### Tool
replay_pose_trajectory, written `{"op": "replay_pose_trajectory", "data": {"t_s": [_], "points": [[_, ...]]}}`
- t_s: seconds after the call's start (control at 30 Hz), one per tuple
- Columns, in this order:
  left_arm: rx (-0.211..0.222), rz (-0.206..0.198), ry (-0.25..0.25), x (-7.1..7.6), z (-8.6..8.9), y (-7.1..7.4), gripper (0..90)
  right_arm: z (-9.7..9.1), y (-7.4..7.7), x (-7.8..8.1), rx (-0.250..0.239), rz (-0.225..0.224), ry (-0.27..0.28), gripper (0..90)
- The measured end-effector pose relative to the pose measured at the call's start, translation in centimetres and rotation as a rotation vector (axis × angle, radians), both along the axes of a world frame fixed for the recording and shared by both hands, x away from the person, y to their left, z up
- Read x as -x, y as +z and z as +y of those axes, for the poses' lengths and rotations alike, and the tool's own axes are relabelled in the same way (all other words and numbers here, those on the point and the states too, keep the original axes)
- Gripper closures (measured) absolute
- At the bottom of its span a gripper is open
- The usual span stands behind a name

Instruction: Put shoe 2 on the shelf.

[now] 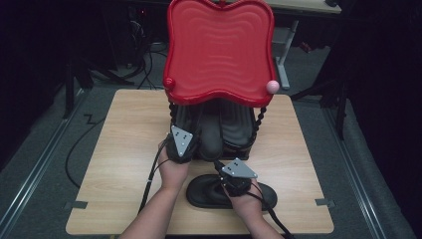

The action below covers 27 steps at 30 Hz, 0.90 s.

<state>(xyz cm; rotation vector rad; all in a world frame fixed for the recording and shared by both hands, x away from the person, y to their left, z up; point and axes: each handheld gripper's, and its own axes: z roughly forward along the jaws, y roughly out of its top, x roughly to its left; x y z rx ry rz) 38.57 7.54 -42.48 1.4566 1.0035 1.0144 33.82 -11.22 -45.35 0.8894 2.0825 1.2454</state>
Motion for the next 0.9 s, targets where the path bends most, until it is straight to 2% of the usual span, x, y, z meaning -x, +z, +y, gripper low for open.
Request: {"op": "replay_pose_trajectory", "data": {"t_s": [0.1,0.17,0.3,0.37,0.43,0.47,0.67,0.9], "points": [[-0.008,-0.012,-0.014,0.9,0.1,-0.4,53.3,0.2,0.2,-0.4,-0.018,0.001,-0.005,90.0],[0.010,-0.024,-0.032,1.8,0.2,-0.6,52.6,0.4,0.4,-0.5,-0.013,-0.003,-0.008,90.0],[0.021,-0.022,-0.053,3.2,0.3,-0.9,52.3,0.7,0.7,-0.8,-0.015,-0.009,-0.011,90.0],[0.008,-0.017,-0.070,4.3,0.3,-1.3,56.7,0.9,0.9,-1.2,-0.016,-0.014,-0.013,90.0],[0.002,-0.011,-0.078,4.7,0.4,-1.6,58.9,0.9,0.9,-1.3,-0.020,-0.014,-0.015,90.0],[-0.008,0.000,-0.086,5.0,0.3,-2.1,64.1,1.1,1.0,-1.7,-0.020,-0.021,-0.018,90.0],[-0.018,0.024,-0.090,5.4,0.2,-3.4,75.8,1.6,1.4,-2.8,-0.028,-0.031,-0.027,90.0],[0.007,0.031,-0.075,4.5,0.1,-3.6,81.6,2.5,1.9,-4.2,-0.045,-0.042,-0.034,90.0]]}}
